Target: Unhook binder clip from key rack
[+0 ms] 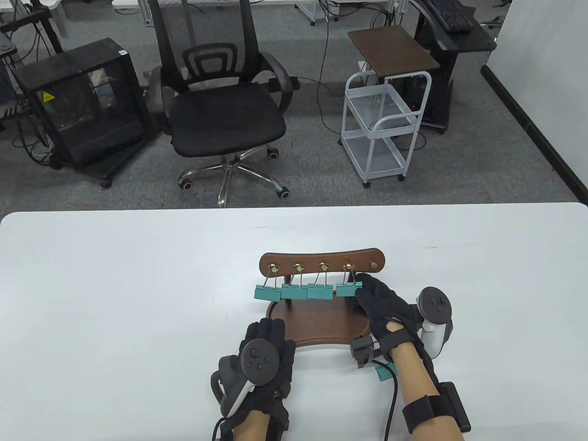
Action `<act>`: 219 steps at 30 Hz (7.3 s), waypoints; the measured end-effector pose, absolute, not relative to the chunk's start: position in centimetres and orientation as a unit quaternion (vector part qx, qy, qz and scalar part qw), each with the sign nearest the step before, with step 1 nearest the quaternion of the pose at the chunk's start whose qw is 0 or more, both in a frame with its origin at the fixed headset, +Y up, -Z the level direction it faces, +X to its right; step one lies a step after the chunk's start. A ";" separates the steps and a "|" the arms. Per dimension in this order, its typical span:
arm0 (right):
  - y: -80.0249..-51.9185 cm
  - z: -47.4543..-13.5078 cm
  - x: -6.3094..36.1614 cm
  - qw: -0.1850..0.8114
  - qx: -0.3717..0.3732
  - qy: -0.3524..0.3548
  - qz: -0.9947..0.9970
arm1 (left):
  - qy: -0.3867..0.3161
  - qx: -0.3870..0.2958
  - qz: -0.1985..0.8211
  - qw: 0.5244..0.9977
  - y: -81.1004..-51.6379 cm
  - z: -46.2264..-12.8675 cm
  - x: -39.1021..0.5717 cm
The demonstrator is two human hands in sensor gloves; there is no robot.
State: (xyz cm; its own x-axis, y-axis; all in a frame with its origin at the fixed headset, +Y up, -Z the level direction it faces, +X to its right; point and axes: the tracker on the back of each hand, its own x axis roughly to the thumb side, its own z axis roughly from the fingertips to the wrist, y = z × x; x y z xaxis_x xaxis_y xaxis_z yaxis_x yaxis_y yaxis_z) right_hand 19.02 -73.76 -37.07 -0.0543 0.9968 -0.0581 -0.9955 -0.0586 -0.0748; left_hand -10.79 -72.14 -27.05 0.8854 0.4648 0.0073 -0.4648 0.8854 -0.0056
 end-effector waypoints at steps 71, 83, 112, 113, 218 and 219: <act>-75.2 -31.4 18.2 0.320 -0.103 0.145 0.930 | -0.004 -0.006 0.232 0.973 -72.0 -27.0 -10.5; -74.4 -31.0 16.1 0.218 -0.082 0.112 0.966 | -0.002 -0.003 0.234 0.972 -72.0 -27.0 -10.6; -73.7 -30.7 16.4 0.088 -0.070 0.081 0.990 | -0.001 -0.004 0.231 0.973 -72.0 -27.0 -10.7; -73.6 -30.7 16.5 0.092 -0.070 0.077 0.990 | -0.001 -0.004 0.231 0.973 -72.0 -27.0 -10.7; -73.6 -37.6 14.9 0.664 -0.018 0.020 0.748 | -0.004 0.008 0.257 0.966 -71.7 -26.9 -11.1; -73.6 -37.6 14.9 0.666 -0.017 0.020 0.746 | -0.004 0.008 0.257 0.966 -71.7 -26.9 -11.1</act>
